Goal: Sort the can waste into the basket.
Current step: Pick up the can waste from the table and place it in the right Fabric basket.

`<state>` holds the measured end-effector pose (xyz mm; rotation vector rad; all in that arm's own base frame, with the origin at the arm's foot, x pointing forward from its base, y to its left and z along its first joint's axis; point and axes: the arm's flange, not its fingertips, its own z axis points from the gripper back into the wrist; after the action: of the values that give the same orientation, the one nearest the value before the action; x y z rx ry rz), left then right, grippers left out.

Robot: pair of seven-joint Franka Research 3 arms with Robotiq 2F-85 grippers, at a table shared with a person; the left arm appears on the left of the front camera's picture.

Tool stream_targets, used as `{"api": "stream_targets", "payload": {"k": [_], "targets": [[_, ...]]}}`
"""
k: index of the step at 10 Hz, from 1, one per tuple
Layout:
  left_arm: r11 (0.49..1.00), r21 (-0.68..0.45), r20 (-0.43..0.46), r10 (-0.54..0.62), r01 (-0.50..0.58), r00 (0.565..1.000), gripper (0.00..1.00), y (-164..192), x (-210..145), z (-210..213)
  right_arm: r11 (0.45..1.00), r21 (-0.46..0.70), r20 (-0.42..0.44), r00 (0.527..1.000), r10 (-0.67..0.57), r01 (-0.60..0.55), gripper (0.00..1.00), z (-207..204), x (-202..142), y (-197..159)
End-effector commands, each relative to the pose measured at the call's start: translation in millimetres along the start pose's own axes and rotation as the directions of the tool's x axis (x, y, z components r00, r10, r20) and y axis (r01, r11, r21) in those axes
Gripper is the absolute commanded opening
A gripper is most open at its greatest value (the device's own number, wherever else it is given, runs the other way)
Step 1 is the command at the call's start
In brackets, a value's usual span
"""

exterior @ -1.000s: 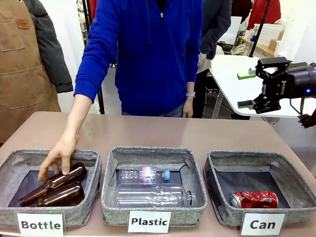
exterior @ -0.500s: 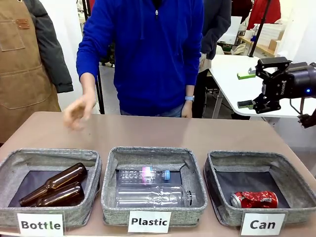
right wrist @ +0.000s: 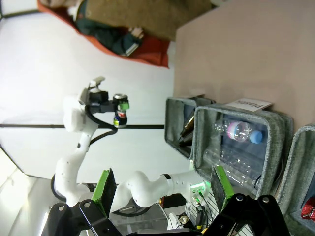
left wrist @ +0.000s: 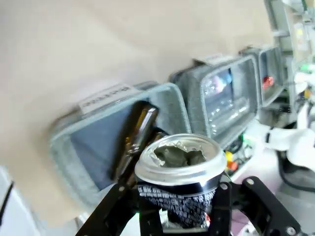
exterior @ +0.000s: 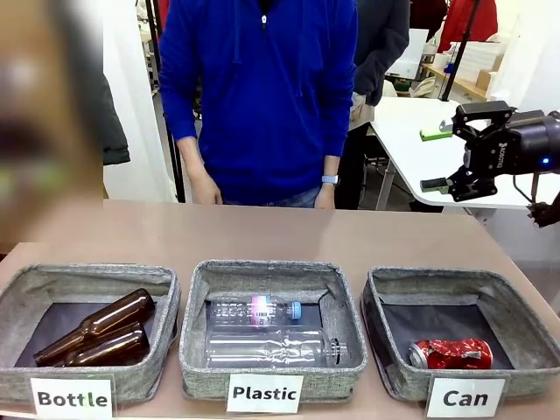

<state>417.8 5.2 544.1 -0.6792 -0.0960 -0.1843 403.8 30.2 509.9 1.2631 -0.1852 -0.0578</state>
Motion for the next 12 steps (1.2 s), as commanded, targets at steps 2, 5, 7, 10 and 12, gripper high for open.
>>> {"api": "stream_targets", "payload": {"k": [2, 5, 7, 10, 12], "targets": [[0.956, 0.125, -0.169, -0.242, 0.264, 0.956, 0.09, -52, 14, -69, 1.000, -0.002, -0.008, 1.000, 0.020, -0.020, 1.00, 3, 2, 0], [0.857, 0.057, -0.311, -0.472, 0.512, 0.825, 0.09, -92, 24, -137, 1.000, -0.002, -0.008, 1.000, 0.020, -0.020, 1.00, 3, 2, 0], [0.813, 0.021, -0.323, -0.546, 0.582, 0.773, 0.09, -116, 34, -177, 0.999, -0.033, -0.049, 0.999, -0.020, 0.018, 1.00, 14, -11, 7], [0.748, -0.002, -0.154, -0.656, 0.663, 0.739, 0.09, -183, 42, -226, 0.977, -0.211, 0.059, 0.998, 0.032, -0.019, 1.00, 116, -54, 17], [0.680, 0.029, -0.059, -0.730, 0.732, 0.681, 0.09, -257, 42, -256, 0.958, -0.286, 0.163, 0.985, 0.049, 0.000, 1.00, 183, -98, -3]]}}
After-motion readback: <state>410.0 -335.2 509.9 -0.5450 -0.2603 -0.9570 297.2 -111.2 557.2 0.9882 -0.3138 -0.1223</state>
